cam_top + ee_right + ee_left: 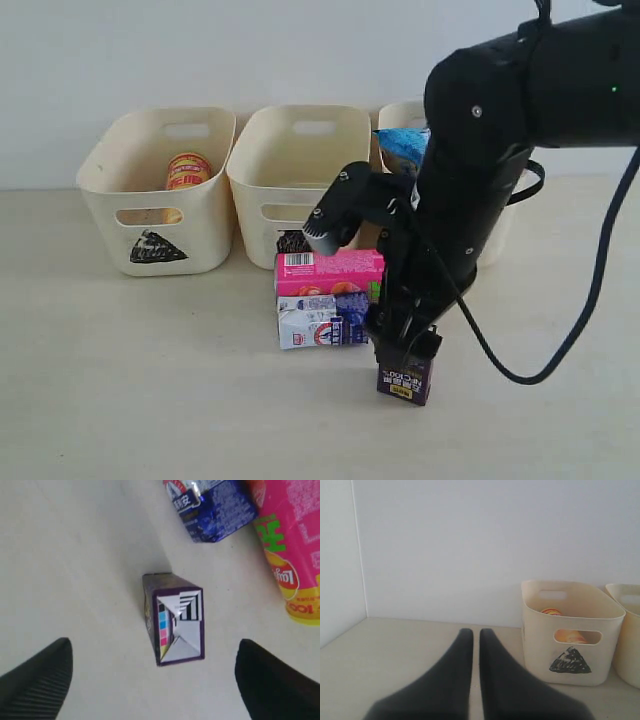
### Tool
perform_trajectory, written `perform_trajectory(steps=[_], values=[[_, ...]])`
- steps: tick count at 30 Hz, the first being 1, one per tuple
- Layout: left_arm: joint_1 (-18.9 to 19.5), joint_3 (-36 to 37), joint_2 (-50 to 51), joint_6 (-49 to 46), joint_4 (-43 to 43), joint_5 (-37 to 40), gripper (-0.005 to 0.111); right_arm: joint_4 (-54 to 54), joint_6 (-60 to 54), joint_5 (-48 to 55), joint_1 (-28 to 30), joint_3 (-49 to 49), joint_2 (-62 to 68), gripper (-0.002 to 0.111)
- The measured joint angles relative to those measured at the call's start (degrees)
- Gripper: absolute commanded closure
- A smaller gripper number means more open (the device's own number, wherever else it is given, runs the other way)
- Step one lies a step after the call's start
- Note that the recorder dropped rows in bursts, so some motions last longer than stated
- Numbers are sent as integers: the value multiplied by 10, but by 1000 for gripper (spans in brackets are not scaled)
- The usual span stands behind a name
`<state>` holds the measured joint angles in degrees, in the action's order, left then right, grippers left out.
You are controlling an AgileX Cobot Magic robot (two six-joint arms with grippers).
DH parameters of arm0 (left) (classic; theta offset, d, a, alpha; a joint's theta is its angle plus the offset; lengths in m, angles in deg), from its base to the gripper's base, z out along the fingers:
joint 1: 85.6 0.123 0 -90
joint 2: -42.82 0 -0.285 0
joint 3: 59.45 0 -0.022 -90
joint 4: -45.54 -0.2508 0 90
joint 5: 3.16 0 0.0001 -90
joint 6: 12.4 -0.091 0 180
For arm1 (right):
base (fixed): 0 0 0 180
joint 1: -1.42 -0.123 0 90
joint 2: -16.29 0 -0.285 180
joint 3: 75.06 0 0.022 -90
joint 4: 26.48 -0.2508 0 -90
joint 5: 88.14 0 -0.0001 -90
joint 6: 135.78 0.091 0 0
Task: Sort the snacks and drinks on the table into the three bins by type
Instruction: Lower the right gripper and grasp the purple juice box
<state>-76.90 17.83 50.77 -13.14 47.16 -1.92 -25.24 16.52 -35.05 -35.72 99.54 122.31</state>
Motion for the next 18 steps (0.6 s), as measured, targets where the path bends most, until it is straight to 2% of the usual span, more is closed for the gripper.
perform_trajectory(steps=[7,14,16,18], values=[[0,0,0,0,0,0,102,4,-22,-87,0,-36,1,29],[0,0,0,0,0,0,102,23,-22,-107,0,-41,46,29],[0,0,0,0,0,0,102,27,-22,-108,0,-41,63,35],[0,0,0,0,0,0,102,32,-22,-108,0,-42,74,53]])
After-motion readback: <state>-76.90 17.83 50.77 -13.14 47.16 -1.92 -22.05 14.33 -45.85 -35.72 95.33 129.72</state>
